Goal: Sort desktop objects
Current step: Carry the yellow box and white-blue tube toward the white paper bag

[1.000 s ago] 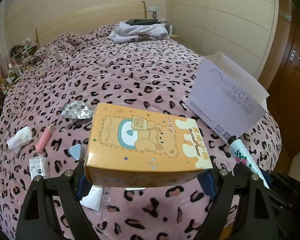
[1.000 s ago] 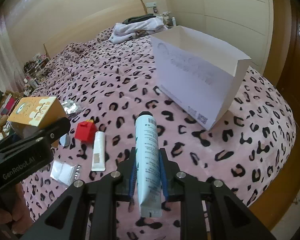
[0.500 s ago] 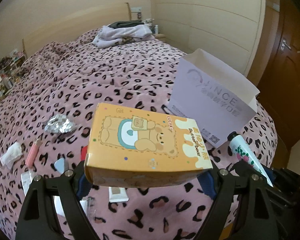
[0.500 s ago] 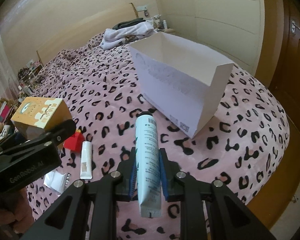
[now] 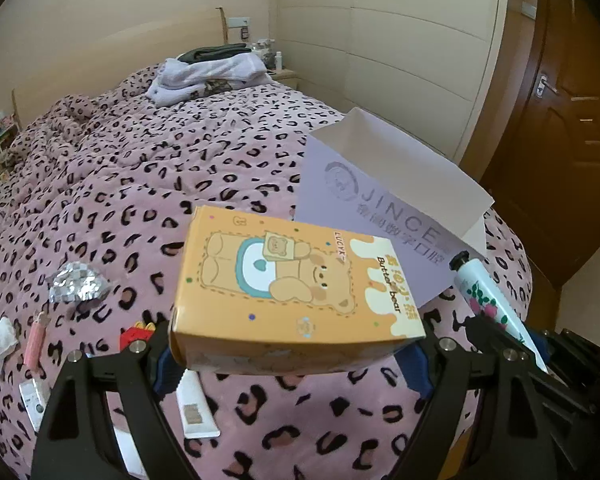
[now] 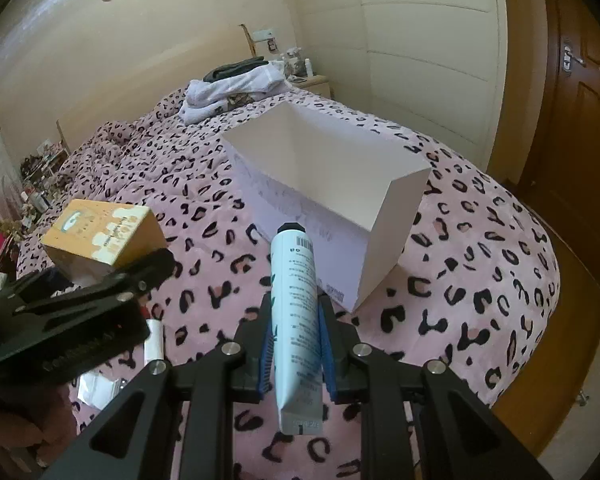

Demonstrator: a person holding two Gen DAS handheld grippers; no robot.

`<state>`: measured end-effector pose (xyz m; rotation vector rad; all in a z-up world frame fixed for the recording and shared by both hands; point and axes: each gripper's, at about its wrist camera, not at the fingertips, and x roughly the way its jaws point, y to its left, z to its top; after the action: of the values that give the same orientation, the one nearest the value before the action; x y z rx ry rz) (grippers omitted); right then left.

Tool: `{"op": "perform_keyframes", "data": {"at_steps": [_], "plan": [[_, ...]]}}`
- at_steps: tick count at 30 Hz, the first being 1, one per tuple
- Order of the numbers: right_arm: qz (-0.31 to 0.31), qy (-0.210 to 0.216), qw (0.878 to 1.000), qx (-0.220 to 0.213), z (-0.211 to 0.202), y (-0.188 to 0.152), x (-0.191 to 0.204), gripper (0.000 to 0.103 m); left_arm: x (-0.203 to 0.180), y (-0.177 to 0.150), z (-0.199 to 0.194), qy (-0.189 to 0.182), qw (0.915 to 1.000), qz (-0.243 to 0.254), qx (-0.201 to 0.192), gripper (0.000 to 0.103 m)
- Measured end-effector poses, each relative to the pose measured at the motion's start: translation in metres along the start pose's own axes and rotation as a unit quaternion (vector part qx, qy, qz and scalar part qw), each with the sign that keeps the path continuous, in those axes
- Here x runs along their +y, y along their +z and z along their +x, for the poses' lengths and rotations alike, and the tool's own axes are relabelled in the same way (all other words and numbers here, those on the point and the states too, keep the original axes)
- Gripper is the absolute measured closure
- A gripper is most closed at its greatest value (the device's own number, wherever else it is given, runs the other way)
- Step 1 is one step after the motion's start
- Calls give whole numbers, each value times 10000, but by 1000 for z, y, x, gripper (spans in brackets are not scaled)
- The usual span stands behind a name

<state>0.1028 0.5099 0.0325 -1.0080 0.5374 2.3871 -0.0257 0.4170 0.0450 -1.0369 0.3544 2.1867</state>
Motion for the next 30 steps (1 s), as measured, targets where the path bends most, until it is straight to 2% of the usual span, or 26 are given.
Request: {"op": "perform_keyframes", "data": {"at_steps": [17, 30], "plan": [[181, -204, 9996, -99, 11, 27, -7, 82, -13, 32, 26, -132, 9995, 276, 18, 16], [358, -477, 9979, -252, 12, 62, -20, 83, -31, 96, 40, -709, 9964, 449, 74, 16]]}}
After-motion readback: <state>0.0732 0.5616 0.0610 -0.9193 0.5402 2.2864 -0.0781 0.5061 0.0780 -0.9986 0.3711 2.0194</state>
